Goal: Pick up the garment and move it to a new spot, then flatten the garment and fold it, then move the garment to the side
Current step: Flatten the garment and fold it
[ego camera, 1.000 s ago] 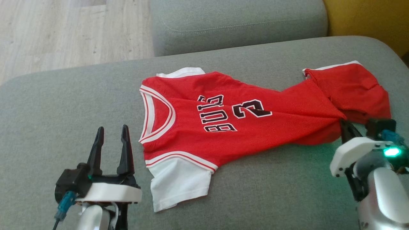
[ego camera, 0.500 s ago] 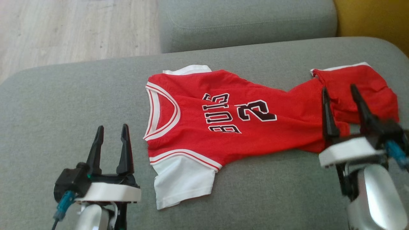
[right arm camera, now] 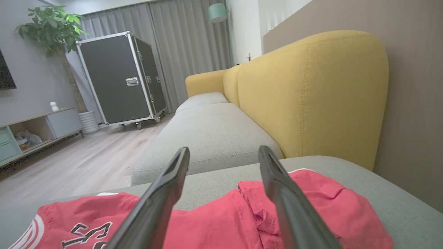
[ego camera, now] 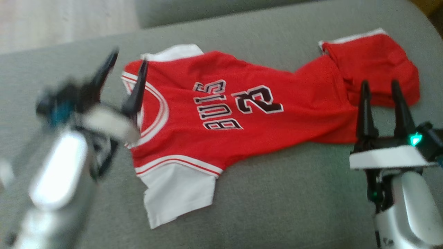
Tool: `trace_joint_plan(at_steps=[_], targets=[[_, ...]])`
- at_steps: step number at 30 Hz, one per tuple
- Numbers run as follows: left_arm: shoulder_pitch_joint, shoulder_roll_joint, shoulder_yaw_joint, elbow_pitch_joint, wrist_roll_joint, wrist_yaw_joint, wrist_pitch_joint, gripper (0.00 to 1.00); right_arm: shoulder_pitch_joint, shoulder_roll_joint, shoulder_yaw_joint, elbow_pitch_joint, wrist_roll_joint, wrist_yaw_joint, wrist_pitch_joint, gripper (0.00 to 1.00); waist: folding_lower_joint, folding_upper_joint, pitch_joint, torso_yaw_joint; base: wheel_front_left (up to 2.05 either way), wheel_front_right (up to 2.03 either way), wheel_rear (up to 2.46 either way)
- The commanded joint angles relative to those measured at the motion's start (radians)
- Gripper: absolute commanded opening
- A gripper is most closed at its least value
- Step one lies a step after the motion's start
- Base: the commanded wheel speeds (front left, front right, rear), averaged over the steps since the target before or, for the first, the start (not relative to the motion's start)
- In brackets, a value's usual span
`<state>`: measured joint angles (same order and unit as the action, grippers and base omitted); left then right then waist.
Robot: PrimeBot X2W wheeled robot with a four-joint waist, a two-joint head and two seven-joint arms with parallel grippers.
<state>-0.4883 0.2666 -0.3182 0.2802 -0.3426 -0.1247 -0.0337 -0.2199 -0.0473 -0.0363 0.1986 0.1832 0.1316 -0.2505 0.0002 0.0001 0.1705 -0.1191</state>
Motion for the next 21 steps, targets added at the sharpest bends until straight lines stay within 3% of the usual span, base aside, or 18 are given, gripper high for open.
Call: trace_joint_plan(at_steps=[1, 8, 13, 21], targets=[[-0.087, 0.052, 0.002, -0.024, -0.027, -0.005, 0.038, 1.00, -0.041, -0.003, 0.028, -0.040, 0.013, -0.001, -0.010, 1.00, -0.0002, -0.0001, 0.065, -0.052, 0.00, 0.00, 0.00], [-0.433, 0.331, -0.346, 0.066, -0.253, -0.006, 0.399, 1.00, -0.086, -0.003, 0.067, -0.088, 0.070, -0.001, -0.011, 1.00, -0.0002, -0.0001, 0.183, -0.141, 0.00, 0.00, 0.00], [-0.610, 0.451, -0.514, 0.152, -0.341, -0.006, 0.475, 1.00, -0.107, -0.003, 0.098, -0.112, 0.103, -0.001, -0.011, 1.00, -0.0002, -0.0001, 0.257, -0.206, 0.00, 0.00, 0.00], [-0.740, 0.497, -0.668, 0.260, -0.396, -0.006, 0.468, 1.00, -0.117, -0.003, 0.116, -0.130, 0.136, -0.001, -0.011, 1.00, -0.0002, -0.0001, 0.325, -0.267, 0.00, 0.00, 0.00]])
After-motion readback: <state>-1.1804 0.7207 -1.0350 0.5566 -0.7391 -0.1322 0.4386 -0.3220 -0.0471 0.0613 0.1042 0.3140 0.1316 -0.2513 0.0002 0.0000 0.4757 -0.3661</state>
